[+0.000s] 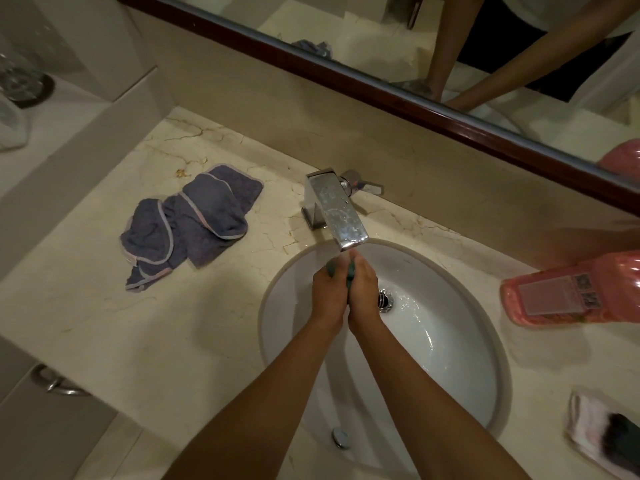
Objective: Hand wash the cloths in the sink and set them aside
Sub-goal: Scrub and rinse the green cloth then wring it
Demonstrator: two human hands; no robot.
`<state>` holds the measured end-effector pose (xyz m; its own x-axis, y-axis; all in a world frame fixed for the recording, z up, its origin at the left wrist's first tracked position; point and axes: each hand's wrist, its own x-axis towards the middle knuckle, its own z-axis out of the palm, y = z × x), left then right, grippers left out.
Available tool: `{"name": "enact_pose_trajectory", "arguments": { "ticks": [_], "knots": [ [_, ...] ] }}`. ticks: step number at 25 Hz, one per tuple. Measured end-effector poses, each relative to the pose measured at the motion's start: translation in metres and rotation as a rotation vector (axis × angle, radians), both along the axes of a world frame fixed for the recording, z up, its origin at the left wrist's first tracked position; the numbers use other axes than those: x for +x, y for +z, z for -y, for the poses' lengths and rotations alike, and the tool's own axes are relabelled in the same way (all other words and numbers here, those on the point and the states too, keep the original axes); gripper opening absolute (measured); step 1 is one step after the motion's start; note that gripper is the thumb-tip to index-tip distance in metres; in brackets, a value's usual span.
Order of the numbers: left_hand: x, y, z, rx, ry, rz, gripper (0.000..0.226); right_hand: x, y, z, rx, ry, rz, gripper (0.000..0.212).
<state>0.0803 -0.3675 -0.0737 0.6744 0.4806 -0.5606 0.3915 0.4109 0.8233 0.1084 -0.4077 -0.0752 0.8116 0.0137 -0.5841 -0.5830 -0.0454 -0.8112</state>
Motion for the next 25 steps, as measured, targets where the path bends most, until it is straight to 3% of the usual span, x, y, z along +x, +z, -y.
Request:
{"name": "enact_pose_trajectory", "arguments": {
  "ticks": [4,6,11,14,16,20,25],
  "knots": [
    [-0.003,-0.004,-0.008,0.157,0.026,0.042,0.02,0.001,0.006,0.004,0.356,-0.112,-0.391,0.036],
    [-0.008,-0.012,-0.007,0.168,-0.01,0.049,0.02,0.003,0.011,0.003,0.477,-0.158,-0.469,0.038],
    [-0.011,-0.015,0.0,-0.082,-0.021,0.13,0.044,0.002,0.017,-0.004,0.386,-0.097,-0.318,0.032],
    [0.002,-0.009,-0.001,-0.21,0.137,0.113,0.038,-0.005,0.006,-0.004,0.448,-0.139,-0.183,0.029],
    [0.007,-0.006,-0.003,-0.296,0.18,0.045,0.035,-0.007,0.001,-0.002,0.365,-0.108,-0.114,0.018],
    [0.009,-0.006,-0.004,-0.301,0.115,-0.035,0.048,-0.005,-0.004,0.004,0.124,0.048,-0.051,0.031],
    [0.006,-0.004,0.0,-0.25,0.088,-0.054,0.049,-0.005,0.003,-0.002,0.167,-0.075,-0.075,0.038]
  ]
}}
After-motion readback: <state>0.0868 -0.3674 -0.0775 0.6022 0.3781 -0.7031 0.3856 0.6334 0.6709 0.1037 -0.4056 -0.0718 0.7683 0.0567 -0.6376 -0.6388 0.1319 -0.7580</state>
